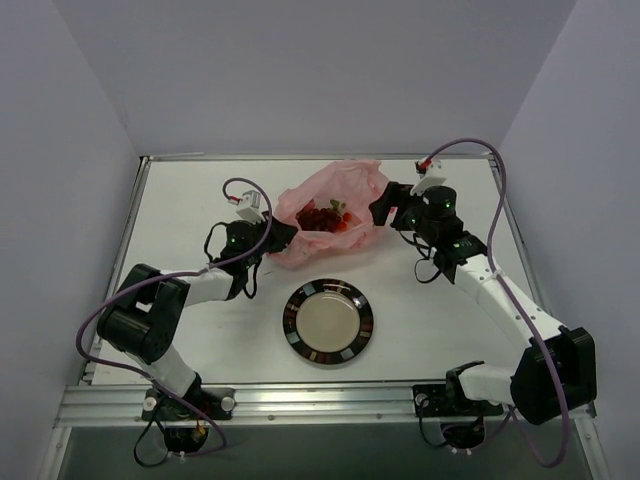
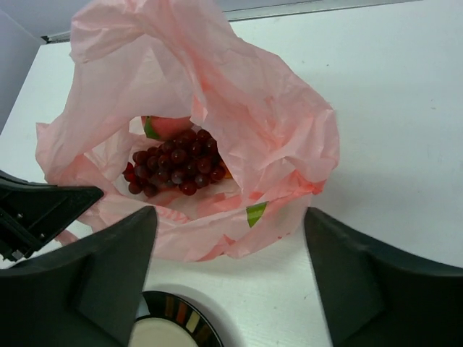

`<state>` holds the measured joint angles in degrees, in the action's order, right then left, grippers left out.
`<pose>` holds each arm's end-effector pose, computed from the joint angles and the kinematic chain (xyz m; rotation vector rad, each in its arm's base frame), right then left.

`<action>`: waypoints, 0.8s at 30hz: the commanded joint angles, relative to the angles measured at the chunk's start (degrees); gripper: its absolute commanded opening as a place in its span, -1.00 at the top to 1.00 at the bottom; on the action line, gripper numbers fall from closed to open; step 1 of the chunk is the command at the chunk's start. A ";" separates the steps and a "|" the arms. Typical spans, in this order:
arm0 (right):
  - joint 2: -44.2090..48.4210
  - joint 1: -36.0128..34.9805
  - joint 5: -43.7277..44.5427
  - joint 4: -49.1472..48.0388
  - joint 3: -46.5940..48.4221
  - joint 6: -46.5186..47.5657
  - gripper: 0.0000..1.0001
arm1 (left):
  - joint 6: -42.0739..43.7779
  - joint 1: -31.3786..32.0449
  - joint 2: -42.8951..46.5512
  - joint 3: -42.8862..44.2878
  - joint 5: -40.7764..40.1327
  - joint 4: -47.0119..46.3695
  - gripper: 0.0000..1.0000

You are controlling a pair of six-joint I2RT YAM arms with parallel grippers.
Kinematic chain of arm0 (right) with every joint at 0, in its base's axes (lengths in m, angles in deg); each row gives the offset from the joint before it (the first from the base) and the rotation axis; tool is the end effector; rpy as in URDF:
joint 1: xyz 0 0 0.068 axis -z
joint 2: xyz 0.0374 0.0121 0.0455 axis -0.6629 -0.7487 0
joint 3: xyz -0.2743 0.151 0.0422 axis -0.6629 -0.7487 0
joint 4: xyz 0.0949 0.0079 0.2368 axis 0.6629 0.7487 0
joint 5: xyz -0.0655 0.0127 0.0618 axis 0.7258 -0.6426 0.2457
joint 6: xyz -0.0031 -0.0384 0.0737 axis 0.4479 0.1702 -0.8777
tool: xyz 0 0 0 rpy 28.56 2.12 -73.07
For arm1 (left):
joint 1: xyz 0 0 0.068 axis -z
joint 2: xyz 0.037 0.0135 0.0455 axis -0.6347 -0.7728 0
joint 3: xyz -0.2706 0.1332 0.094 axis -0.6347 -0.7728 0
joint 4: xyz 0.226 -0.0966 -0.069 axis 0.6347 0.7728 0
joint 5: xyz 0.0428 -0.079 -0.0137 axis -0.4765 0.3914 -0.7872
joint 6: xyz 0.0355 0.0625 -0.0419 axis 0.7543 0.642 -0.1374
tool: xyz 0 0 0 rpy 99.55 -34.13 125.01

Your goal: Take the fake fruits out of the plastic bag

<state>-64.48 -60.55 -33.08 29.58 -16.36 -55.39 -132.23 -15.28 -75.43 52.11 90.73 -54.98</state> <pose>0.2953 0.1125 0.3643 -0.0908 1.7149 0.6277 0.3309 -0.1669 0.2484 -0.1385 1.7996 -1.0872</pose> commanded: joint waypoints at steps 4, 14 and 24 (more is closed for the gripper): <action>3.26 -7.06 -2.40 -0.46 2.65 1.84 0.44 | 2.21 0.40 0.29 0.20 -1.04 -1.62 0.95; -19.65 -17.36 10.13 -17.67 5.91 -5.45 0.91 | 4.41 0.67 0.02 -1.38 -1.12 -1.36 0.95; -35.76 -17.80 20.88 -24.89 11.70 -10.03 -0.27 | 5.46 0.67 -0.42 -1.56 -1.39 -1.27 0.95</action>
<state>-99.36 -77.99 -18.06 10.74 -9.12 -63.93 -128.37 -14.95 -75.60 49.58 89.66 -54.78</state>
